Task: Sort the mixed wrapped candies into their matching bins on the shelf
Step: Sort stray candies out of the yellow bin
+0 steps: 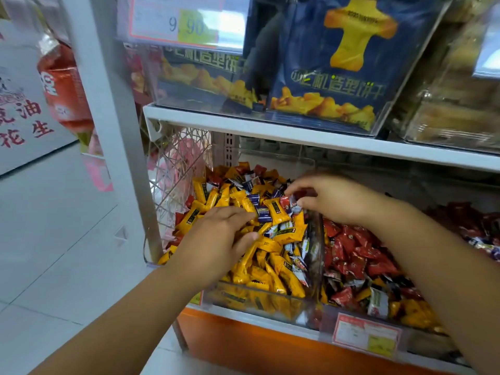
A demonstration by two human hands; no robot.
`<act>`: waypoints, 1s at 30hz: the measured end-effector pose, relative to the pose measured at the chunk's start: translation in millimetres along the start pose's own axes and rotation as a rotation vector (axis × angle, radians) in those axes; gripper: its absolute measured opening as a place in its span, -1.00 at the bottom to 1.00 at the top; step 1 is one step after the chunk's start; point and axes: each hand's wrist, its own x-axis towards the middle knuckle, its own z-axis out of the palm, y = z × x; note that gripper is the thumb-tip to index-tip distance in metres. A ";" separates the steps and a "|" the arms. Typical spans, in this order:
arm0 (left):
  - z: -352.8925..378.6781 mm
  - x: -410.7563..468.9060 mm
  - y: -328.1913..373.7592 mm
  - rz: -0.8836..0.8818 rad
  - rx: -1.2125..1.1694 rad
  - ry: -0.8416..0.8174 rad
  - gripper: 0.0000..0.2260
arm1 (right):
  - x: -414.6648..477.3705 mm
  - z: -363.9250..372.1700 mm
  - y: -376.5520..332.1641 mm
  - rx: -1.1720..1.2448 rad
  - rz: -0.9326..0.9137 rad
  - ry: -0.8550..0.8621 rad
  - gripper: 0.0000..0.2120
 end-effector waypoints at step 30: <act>-23.9 43.5 -18.1 -0.124 -0.061 0.007 -0.73 | 5.6 0.2 -2.4 0.193 -0.053 -0.037 -0.77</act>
